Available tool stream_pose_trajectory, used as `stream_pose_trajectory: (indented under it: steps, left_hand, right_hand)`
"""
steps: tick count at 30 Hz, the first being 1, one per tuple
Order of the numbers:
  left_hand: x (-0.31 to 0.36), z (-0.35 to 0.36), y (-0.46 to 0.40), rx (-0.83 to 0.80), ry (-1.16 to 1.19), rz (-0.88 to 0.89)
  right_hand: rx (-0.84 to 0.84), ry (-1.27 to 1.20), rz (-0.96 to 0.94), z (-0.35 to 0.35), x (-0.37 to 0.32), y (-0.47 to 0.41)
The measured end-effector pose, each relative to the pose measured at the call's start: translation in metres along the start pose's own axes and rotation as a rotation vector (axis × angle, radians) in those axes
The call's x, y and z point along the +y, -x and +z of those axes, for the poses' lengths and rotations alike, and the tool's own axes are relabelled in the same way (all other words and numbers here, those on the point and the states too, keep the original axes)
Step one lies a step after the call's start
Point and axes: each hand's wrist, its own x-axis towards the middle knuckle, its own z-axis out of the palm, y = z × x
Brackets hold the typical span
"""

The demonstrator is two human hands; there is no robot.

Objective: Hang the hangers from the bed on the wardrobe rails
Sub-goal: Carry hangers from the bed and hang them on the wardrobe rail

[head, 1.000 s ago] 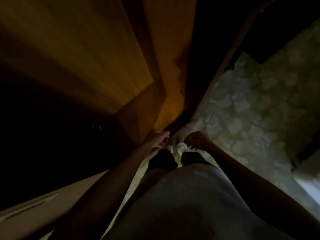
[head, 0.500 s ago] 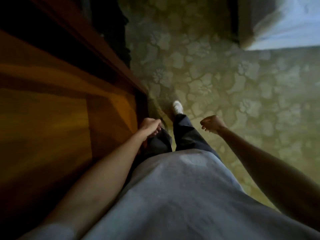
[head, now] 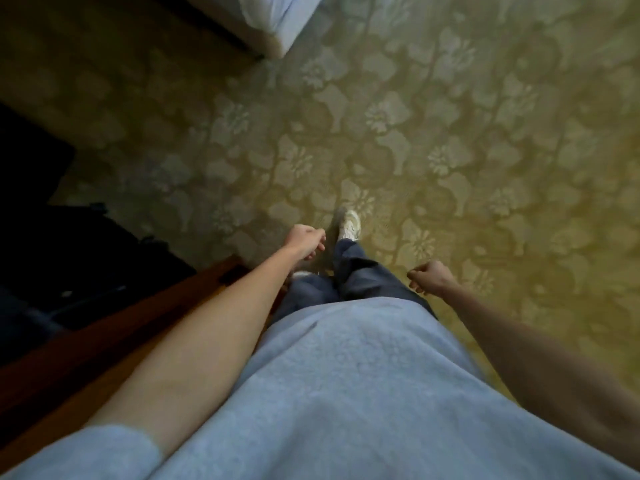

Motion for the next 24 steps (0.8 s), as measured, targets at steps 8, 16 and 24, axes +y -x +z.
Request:
stream_pose_trajectory:
  steps: [8, 16, 24]
  left_hand:
    - [0.115, -0.003, -0.020, 0.003, -0.369, 0.178]
    - [0.166, -0.056, -0.060, 0.133, -0.346, 0.086]
    - [0.239, -0.102, -0.137, 0.115, -0.362, -0.085]
  right_hand:
    - [-0.035, -0.169, 0.013, -0.068, -0.037, -0.035]
    - [-0.002, -0.377, -0.089, -0.195, -0.164, -0.094]
    - [0.046, -0.380, -0.261, -0.348, -0.317, -0.163]
